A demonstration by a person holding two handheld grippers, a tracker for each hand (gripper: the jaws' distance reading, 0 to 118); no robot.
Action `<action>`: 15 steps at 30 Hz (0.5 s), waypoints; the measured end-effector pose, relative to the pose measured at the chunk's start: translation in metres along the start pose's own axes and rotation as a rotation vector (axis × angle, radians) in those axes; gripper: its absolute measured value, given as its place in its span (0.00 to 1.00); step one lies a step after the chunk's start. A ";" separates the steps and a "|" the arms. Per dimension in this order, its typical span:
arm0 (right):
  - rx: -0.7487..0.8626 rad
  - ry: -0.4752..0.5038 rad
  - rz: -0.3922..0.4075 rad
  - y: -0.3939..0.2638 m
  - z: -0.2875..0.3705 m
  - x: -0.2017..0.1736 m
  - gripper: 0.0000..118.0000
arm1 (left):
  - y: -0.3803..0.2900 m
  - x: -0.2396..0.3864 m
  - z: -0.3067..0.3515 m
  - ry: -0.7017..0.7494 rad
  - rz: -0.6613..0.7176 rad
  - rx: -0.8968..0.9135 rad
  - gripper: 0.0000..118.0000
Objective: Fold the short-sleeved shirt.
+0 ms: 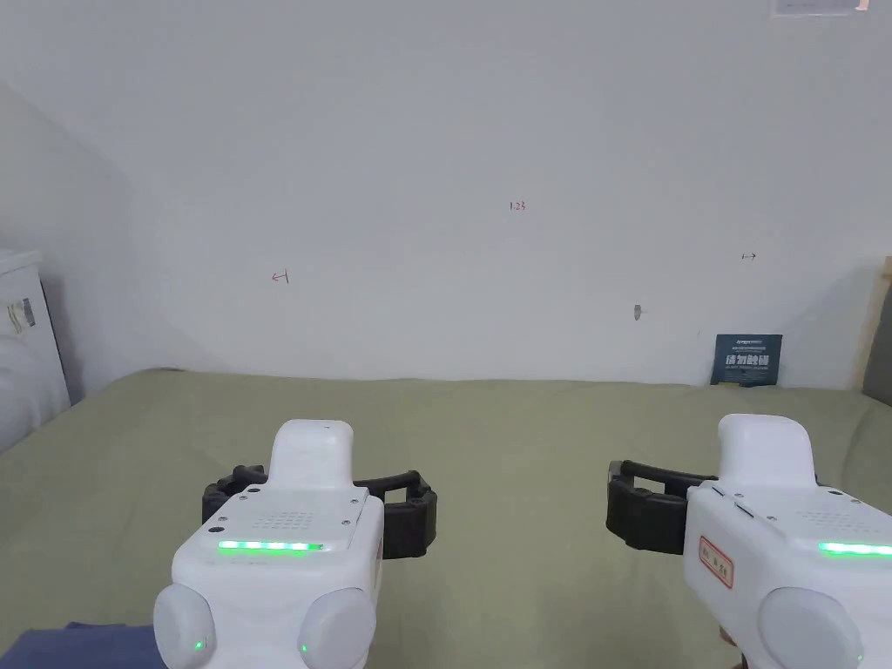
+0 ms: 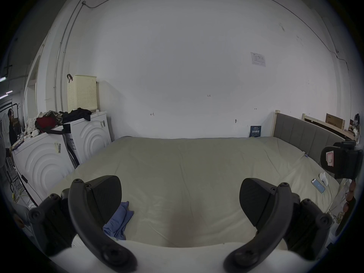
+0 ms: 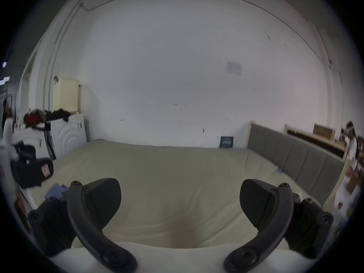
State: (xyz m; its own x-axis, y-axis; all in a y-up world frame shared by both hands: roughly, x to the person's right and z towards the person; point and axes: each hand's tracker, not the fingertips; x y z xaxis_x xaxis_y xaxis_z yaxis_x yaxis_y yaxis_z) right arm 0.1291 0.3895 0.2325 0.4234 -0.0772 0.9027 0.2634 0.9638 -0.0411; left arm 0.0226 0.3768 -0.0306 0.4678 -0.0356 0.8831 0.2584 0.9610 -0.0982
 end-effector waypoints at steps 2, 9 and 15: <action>-0.033 0.074 -0.007 0.002 -0.003 0.004 1.00 | 0.000 0.000 0.000 -0.001 0.003 -0.003 1.00; 0.083 -0.020 0.112 -0.008 -0.001 -0.003 1.00 | 0.001 -0.002 0.001 0.000 0.006 0.003 1.00; 0.104 -0.048 0.109 -0.005 0.000 0.002 1.00 | 0.002 -0.001 0.001 0.000 0.008 0.003 1.00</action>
State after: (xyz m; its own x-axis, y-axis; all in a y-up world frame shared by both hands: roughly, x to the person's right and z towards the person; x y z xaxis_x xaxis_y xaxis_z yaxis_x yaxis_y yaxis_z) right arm 0.1281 0.3841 0.2345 0.4018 0.0390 0.9149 0.1264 0.9872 -0.0976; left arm 0.0216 0.3787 -0.0313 0.4695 -0.0281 0.8825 0.2526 0.9620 -0.1038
